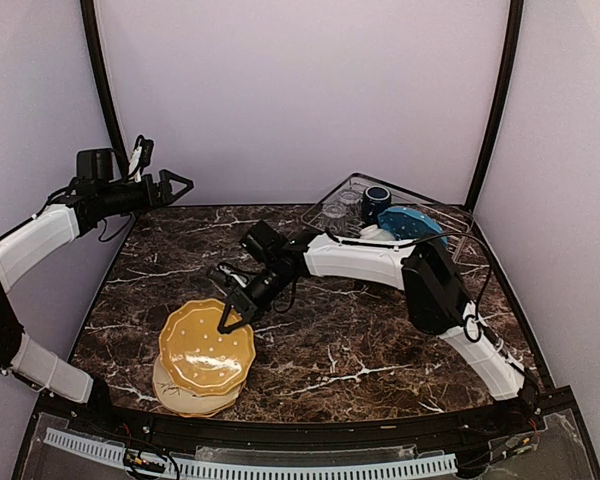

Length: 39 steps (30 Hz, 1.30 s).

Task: Unload the mixed dishes from the dish rack
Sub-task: Place the plate with another plate.

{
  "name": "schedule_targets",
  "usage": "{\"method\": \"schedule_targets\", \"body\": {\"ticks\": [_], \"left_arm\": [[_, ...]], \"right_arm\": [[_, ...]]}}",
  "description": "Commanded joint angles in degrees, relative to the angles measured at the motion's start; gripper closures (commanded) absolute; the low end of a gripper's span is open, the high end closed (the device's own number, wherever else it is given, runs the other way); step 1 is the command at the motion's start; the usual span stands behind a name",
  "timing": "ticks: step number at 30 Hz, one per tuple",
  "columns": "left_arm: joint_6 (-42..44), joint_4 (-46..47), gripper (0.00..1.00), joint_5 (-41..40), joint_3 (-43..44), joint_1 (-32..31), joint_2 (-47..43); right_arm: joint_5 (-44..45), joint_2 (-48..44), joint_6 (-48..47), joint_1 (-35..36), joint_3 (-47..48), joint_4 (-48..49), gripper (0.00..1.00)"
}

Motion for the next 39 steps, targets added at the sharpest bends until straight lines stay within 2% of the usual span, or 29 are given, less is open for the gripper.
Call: {"method": "schedule_targets", "body": {"ticks": [1,4,9,16,24,28,32,35,39], "left_arm": [[-0.5,0.6,0.01,1.2,-0.4,0.3,0.4],[-0.6,0.7,0.01,1.4,-0.5,0.3,0.6],[-1.0,0.9,0.01,1.8,-0.5,0.3,0.9],[-1.0,1.0,0.01,1.8,-0.5,0.2,1.0],[-1.2,1.1,0.01,2.0,-0.6,0.3,1.1],[-1.4,1.3,0.01,2.2,-0.6,0.3,1.2],[-1.7,1.6,0.01,2.6,-0.7,0.3,1.2],[-1.9,1.8,0.01,2.7,-0.7,0.3,1.2],[-1.7,1.6,0.01,2.5,-0.8,0.3,1.1]], "right_arm": [[-6.3,0.9,-0.7,0.8,5.7,0.3,1.0],[-6.5,2.1,-0.8,0.8,7.1,-0.8,0.99],[-5.9,2.6,-1.3,0.9,8.5,-2.1,0.9],[-1.7,1.7,-4.2,1.1,10.1,-5.4,0.67],[5.2,1.3,-9.1,2.6,11.8,-9.9,0.48],[11.6,1.0,-13.2,4.2,12.8,-13.1,0.4],[17.0,0.3,-18.0,6.1,12.8,-14.7,0.33],[19.3,0.3,-19.1,7.3,13.3,-14.3,0.27],[23.5,-0.2,-19.0,7.7,13.1,-13.7,0.24]]}}
